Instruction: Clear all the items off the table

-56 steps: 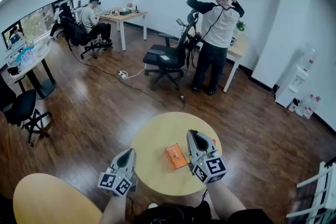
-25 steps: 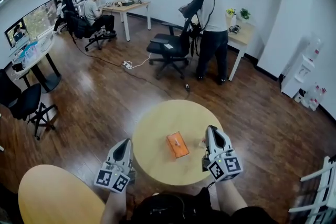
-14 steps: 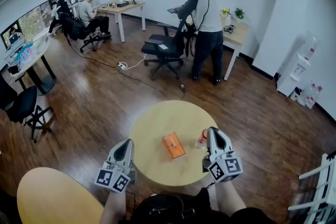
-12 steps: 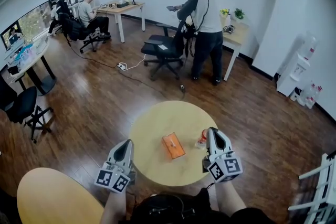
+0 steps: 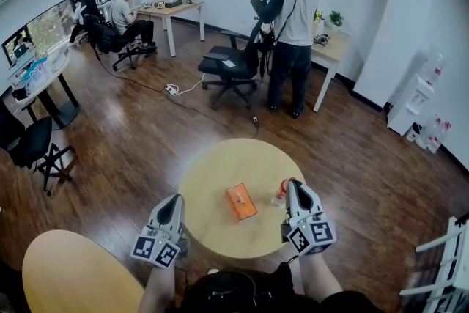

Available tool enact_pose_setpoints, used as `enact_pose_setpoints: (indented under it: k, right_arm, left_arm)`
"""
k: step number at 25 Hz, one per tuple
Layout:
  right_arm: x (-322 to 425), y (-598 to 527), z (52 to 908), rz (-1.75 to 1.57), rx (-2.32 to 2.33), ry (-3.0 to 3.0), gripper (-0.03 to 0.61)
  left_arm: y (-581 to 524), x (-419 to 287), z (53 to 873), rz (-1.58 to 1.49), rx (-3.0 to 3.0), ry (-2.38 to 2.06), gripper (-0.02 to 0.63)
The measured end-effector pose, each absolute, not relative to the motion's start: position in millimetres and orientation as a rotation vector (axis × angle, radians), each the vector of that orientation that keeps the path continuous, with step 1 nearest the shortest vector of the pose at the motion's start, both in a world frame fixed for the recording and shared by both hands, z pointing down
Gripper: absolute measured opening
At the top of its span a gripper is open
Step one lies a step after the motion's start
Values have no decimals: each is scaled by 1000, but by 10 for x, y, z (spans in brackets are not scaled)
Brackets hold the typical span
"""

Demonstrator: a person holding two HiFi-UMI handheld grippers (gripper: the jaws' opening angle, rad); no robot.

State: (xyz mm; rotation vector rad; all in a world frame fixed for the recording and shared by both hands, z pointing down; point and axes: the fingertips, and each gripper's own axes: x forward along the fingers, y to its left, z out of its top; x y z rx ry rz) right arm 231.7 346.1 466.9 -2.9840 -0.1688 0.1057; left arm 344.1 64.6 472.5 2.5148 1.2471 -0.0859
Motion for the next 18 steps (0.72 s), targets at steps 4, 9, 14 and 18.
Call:
enact_pose_setpoints:
  k: [4, 9, 14, 18]
  right_arm:
    - [2282, 3463, 4702, 94, -2983, -167, 2]
    - [2309, 3516, 4717, 116, -2977, -154, 2]
    - [2331, 3455, 4682, 92, -2977, -127, 2]
    - [2374, 3359, 4687, 79, -2978, -115, 2]
  left_arm:
    - [639, 3386, 4755, -80, 2520, 1244, -9]
    - [668, 3403, 4762, -83, 2533, 1246, -9]
    - [651, 3386, 4719, -61, 2535, 1233, -9]
    - [542, 3387, 4739, -54, 2545, 1220, -9]
